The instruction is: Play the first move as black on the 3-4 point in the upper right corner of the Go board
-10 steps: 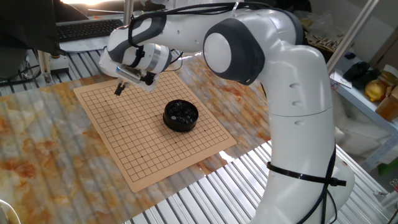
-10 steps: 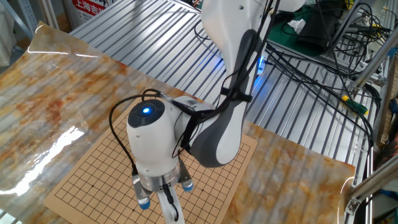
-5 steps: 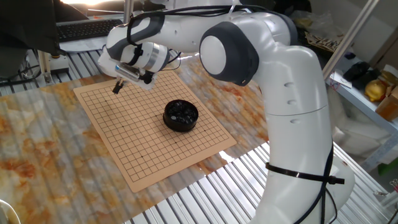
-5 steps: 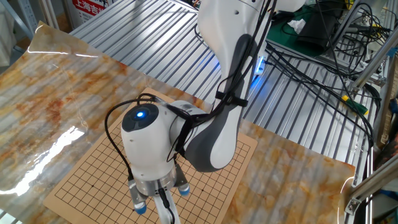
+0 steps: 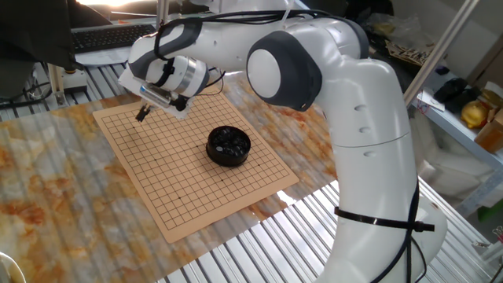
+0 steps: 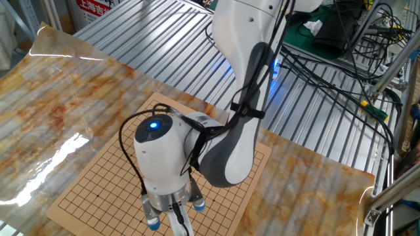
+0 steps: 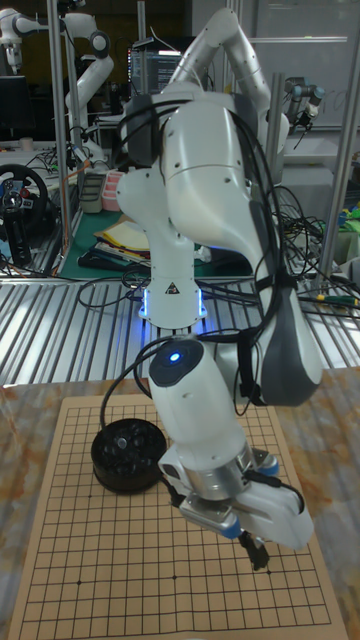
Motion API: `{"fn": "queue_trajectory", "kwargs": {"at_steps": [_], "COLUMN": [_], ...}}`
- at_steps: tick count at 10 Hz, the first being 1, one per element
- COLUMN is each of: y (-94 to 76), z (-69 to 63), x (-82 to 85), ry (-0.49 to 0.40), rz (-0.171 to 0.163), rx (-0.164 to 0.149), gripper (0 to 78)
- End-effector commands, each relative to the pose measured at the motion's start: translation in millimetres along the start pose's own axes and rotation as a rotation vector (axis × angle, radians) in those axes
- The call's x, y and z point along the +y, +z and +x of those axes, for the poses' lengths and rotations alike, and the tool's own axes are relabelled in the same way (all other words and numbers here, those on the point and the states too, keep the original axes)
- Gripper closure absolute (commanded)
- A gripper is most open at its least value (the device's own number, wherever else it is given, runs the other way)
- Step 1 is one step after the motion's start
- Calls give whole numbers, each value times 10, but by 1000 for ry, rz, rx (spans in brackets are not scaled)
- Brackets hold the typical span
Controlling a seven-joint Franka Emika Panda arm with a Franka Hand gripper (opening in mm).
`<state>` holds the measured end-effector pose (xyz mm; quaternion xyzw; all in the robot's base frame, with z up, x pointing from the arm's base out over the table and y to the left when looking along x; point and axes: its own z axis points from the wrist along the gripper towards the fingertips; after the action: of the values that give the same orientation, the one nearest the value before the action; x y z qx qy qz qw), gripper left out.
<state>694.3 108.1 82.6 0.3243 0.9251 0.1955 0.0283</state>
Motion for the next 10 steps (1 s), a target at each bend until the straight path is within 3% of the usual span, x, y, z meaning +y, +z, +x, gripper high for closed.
{"fn": "queue_trajectory", "kwargs": {"at_steps": [1, 6, 10], "y": [13, 9, 75], "z": [57, 100, 57], "x": [104, 236, 257], "ry": [8, 17, 17], "rz": [-15, -32, -51], "rx": [-10, -10, -21], "gripper": [764, 764, 764]}}
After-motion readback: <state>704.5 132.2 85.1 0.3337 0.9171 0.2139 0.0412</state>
